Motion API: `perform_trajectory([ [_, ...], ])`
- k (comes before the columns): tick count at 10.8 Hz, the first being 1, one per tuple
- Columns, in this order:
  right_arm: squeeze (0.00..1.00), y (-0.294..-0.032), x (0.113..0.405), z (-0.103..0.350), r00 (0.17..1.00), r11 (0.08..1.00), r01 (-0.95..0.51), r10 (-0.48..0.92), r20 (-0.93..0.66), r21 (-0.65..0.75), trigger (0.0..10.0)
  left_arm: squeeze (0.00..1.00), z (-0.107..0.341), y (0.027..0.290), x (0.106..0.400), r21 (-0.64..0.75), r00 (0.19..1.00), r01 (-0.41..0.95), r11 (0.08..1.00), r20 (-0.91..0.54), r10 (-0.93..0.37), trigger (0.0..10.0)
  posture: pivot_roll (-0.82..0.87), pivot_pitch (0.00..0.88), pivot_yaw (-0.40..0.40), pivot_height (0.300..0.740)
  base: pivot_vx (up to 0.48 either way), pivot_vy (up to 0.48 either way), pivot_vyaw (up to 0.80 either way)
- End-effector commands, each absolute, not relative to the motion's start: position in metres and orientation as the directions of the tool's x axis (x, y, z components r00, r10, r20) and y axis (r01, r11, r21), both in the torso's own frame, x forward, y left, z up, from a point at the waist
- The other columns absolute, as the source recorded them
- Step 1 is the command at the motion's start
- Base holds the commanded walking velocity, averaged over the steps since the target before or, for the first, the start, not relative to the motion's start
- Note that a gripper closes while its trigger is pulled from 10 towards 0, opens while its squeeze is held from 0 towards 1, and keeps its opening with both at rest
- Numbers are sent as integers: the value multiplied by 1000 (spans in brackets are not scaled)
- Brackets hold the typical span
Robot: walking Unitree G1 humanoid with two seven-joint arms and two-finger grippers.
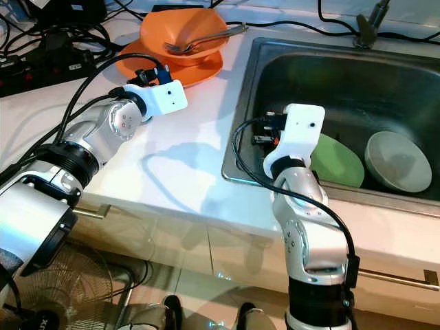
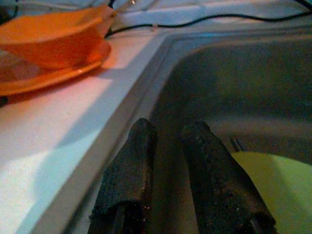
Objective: Kitchen organization
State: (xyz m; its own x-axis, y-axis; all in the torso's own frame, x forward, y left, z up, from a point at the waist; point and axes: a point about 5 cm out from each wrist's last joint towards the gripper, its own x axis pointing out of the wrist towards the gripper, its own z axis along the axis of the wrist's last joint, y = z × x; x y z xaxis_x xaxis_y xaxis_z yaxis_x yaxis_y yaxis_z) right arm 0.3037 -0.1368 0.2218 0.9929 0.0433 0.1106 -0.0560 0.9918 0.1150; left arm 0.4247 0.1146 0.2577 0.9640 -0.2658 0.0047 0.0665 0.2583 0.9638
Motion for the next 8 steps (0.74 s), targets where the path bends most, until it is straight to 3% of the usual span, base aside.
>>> perform_trajectory([
  [1, 0, -137, 300, 222, 994, 992, -53, 41, 105, 117, 10000, 0, 227, 119, 422, 962, 966, 158, 224, -104, -236, 78, -50, 287, 57, 740, 0, 0, 0],
  [8, 0, -138, 301, 221, 995, 992, -43, 31, 99, 121, 10000, 0, 227, 122, 422, 964, 964, 156, 214, -102, -245, 0, -42, 283, 68, 740, 0, 0, 0],
])
